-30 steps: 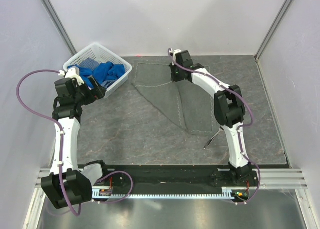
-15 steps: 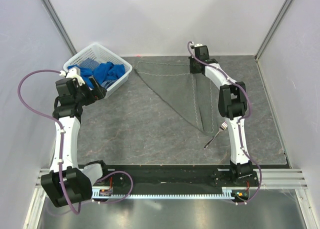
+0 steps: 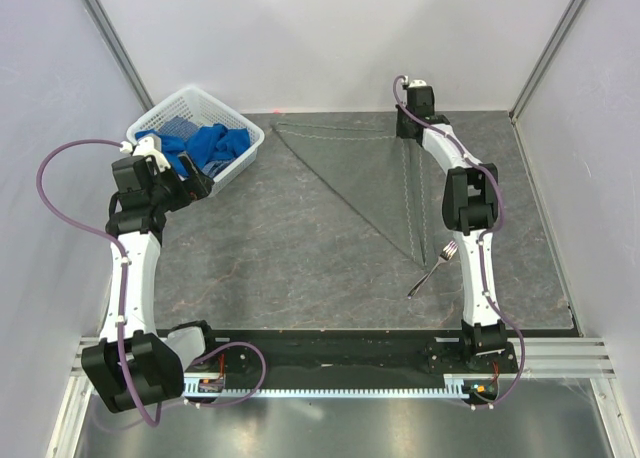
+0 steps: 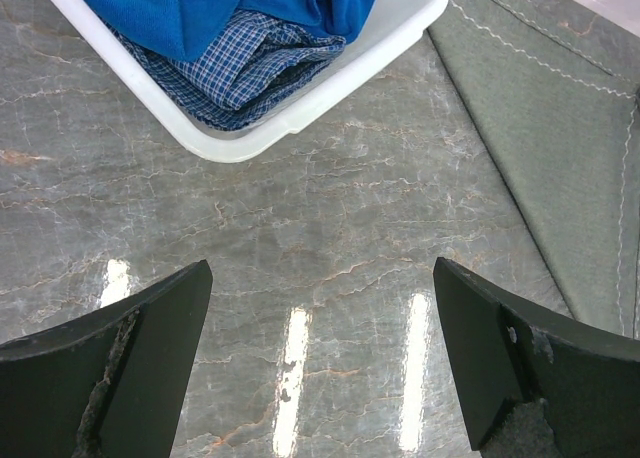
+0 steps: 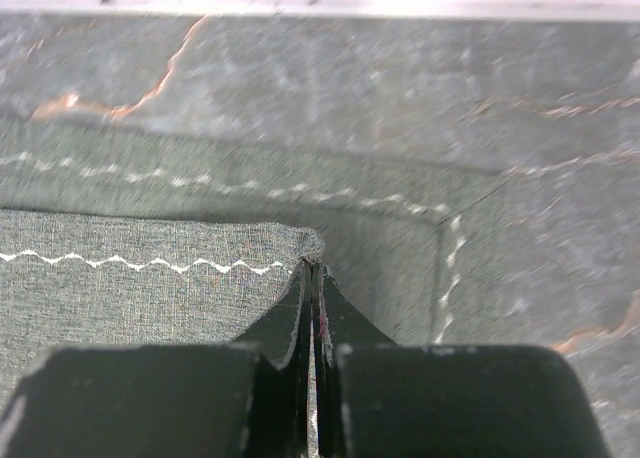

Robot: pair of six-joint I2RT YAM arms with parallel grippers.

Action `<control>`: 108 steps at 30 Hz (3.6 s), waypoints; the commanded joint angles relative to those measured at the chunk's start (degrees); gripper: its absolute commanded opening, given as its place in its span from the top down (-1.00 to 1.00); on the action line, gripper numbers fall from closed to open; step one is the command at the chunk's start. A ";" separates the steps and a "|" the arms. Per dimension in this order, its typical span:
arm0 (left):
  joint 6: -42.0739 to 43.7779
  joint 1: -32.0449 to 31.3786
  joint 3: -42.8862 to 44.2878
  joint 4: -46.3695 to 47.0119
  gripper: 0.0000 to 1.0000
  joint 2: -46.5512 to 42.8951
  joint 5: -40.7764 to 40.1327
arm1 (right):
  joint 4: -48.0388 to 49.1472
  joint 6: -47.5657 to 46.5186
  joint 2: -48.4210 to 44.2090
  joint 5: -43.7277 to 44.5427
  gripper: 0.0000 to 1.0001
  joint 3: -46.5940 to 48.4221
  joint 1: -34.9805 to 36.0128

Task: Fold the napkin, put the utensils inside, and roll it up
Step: Fold the napkin

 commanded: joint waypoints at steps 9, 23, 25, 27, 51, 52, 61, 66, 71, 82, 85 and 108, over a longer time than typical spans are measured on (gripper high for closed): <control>2.52 0.08 0.00 0.71 -0.99 0.58 -0.14 | 4.45 1.86 2.59 2.01 1.00 4.98 -3.01; 2.52 0.00 0.09 0.71 -0.99 0.93 0.03 | 5.51 3.27 1.62 0.96 1.00 4.36 -5.21; 2.52 0.08 0.09 0.71 -0.99 1.02 0.12 | 5.51 3.27 1.01 0.87 1.00 4.01 -5.39; 2.52 0.08 0.09 0.71 -0.99 1.02 0.21 | 5.77 3.36 -0.22 0.61 1.00 3.14 -5.39; 2.44 0.08 0.09 0.80 -0.99 0.58 0.65 | 6.03 1.86 -6.91 3.07 1.00 -1.70 -6.53; 2.44 0.08 0.09 0.71 -0.99 0.58 0.56 | 6.12 1.78 -7.17 3.07 1.00 -1.70 -6.53; 2.35 0.08 0.09 0.63 -0.99 0.50 1.00 | 5.95 1.25 -7.53 3.86 1.00 -2.32 -7.06; 2.44 0.08 -0.09 0.63 -0.99 0.32 0.82 | 5.86 1.95 -6.73 3.51 1.00 -2.14 -8.29; 2.44 0.08 0.00 0.71 -0.99 0.41 0.74 | 5.77 1.25 -4.72 2.72 1.00 -0.30 -8.73; 2.52 0.08 0.00 0.62 -0.99 0.93 0.74 | 6.64 0.28 1.88 -1.23 1.00 5.76 -8.91; 2.44 0.08 -0.09 0.71 -0.99 0.93 0.82 | 7.52 0.46 2.67 -1.85 1.00 5.85 -8.91; 2.61 0.08 -0.09 0.71 -0.99 1.29 2.40 | 9.28 1.33 -5.91 -2.11 -0.68 -2.64 -8.91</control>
